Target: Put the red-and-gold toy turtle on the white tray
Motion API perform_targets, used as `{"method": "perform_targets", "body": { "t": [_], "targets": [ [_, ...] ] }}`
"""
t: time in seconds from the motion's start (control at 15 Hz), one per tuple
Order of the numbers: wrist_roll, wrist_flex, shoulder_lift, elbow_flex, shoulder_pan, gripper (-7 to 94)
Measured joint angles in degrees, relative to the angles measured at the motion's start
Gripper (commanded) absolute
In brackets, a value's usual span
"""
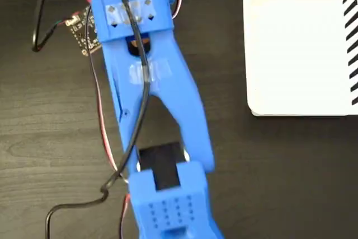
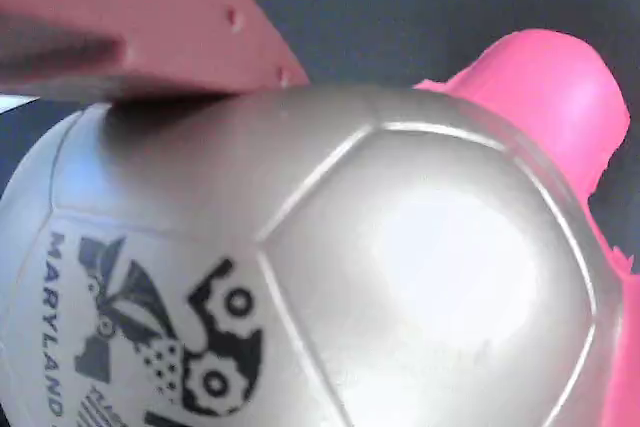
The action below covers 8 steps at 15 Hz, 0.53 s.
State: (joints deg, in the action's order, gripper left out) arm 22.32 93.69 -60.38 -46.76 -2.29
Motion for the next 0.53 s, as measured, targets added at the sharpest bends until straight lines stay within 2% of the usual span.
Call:
{"method": "perform_targets", "body": {
  "t": [0.53],
  "targets": [
    [4.04, -0.79, -29.71, -24.17, 9.05, 0]
  ]
}}
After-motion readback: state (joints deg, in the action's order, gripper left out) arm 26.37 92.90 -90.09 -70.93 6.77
